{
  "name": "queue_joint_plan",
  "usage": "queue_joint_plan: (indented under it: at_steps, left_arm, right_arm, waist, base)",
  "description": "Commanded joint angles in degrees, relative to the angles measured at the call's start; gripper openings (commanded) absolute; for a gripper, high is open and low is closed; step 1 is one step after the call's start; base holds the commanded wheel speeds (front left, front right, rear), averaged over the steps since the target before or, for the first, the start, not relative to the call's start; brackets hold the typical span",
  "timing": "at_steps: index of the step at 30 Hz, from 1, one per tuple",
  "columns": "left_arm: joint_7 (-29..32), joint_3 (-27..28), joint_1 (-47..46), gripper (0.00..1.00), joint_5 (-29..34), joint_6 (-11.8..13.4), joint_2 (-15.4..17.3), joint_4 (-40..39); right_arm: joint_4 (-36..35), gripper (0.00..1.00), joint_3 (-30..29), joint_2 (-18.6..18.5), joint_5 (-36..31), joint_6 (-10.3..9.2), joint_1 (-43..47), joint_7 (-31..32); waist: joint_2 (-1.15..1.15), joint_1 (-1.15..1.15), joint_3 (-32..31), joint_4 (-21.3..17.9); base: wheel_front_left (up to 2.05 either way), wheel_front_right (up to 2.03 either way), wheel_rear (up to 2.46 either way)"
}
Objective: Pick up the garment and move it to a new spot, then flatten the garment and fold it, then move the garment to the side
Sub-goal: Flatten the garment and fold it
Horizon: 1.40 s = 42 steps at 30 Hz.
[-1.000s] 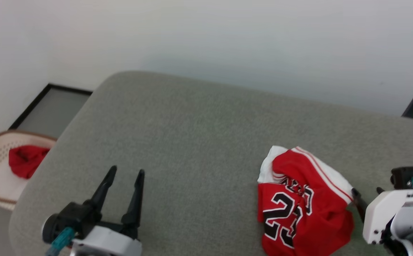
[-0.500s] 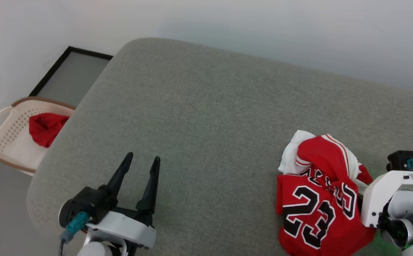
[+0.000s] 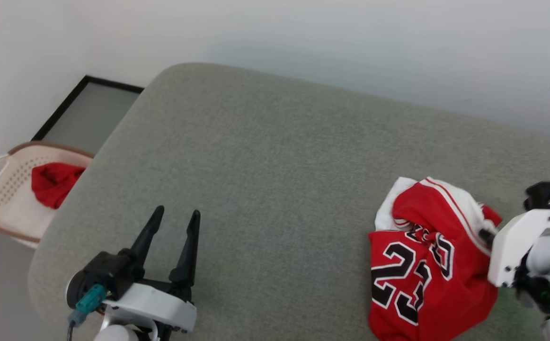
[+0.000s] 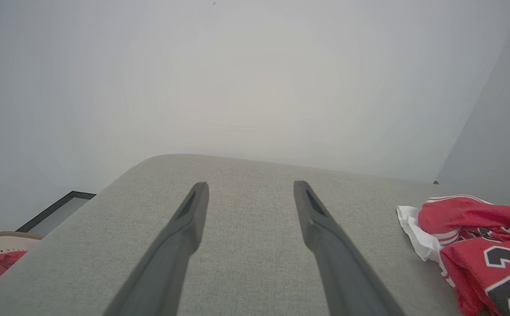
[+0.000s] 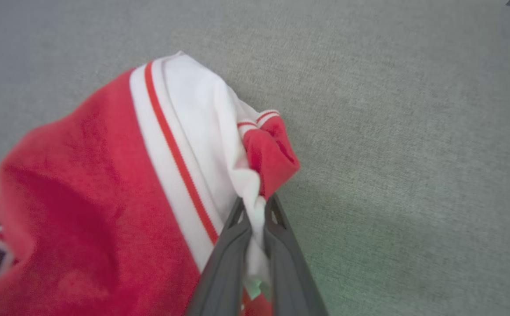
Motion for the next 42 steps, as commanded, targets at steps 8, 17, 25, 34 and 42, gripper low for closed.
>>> queue_joint_plan:
  at_steps: [8, 17, 25, 34, 42]
  left_arm:
    - [-0.03, 0.45, 1.43, 1.00, -0.52, -0.17, 0.61, -0.70]
    - [-0.03, -0.51, 0.60, 1.00, -0.76, -0.17, 0.22, -0.16]
    - [-0.03, -2.05, -0.77, 1.00, -3.44, -0.17, 1.26, 1.37]
    - [-0.03, -4.85, -4.07, 1.00, -9.87, -0.17, 4.28, 3.04]
    - [0.97, -9.86, -8.92, 1.00, -16.12, -0.17, 8.23, 4.90]
  right_arm:
    - [-7.08, 0.00, -5.70, -2.46, 1.31, -0.08, 2.62, 2.25]
    - [-3.34, 0.02, -12.21, -0.98, -0.72, -0.07, 7.39, 2.63]
    - [-2.63, 1.00, -9.73, -0.40, -1.10, -0.07, 6.30, -0.72]
    - [-12.10, 1.00, -2.45, -1.08, -2.34, -0.07, 10.20, -15.83]
    - [-16.15, 1.00, 0.62, 1.16, -8.24, -0.07, 13.20, -32.32]
  waist:
    - [0.00, 0.00, -2.55, -3.67]
    - [0.00, 0.00, -2.22, -5.04]
    - [0.00, 0.00, -2.82, -7.68]
    - [0.00, 0.00, -4.26, -14.00]
    - [0.00, 0.00, -4.68, -20.57]
  base:
    - [0.00, 0.00, 0.00]
    - [0.00, 0.00, 0.00]
    - [0.00, 0.00, 0.00]
    - [0.00, 0.00, 0.00]
    - [0.00, 0.00, 0.00]
